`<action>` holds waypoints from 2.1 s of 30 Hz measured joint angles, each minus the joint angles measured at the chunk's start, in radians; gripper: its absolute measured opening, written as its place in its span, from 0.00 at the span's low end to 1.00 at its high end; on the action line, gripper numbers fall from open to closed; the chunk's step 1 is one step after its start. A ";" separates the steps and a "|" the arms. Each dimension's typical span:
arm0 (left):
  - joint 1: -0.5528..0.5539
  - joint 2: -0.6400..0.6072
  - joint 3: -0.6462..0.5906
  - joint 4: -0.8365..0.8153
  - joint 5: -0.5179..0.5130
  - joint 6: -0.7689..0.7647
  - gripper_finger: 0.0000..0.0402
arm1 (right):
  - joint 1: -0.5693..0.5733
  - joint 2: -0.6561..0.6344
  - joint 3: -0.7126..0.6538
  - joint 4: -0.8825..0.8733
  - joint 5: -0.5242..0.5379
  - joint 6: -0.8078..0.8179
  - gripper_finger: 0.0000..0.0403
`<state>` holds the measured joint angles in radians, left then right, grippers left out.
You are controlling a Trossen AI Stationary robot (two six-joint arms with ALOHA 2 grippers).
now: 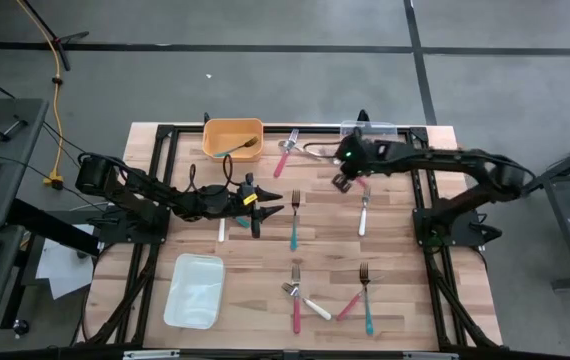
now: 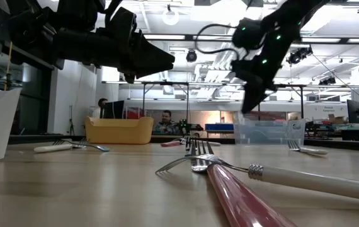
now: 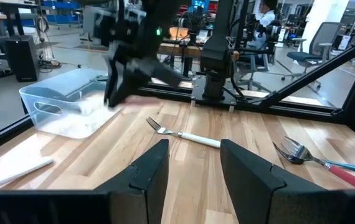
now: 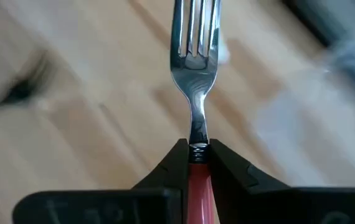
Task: Sort silverware by color (type)
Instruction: Put the pink fork into the transparent bin, then put the blue fork into the yellow bin
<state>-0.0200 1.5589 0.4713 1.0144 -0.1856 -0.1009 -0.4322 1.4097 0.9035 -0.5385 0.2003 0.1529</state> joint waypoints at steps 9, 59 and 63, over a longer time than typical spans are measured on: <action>0.000 0.000 0.000 0.000 0.000 -0.001 0.34 | -0.230 -0.114 0.000 -0.085 0.092 -0.381 0.10; 0.006 0.000 0.000 -0.008 0.000 0.000 0.34 | -0.399 0.014 0.053 0.118 -0.094 -0.573 0.22; 0.006 0.000 0.000 -0.026 0.000 0.000 0.34 | -0.376 -0.063 0.030 0.157 -0.212 -0.518 0.12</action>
<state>-0.0135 1.5589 0.4709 0.9883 -0.1860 -0.1005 -0.8084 1.3462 0.9336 -0.3811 -0.0121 -0.3654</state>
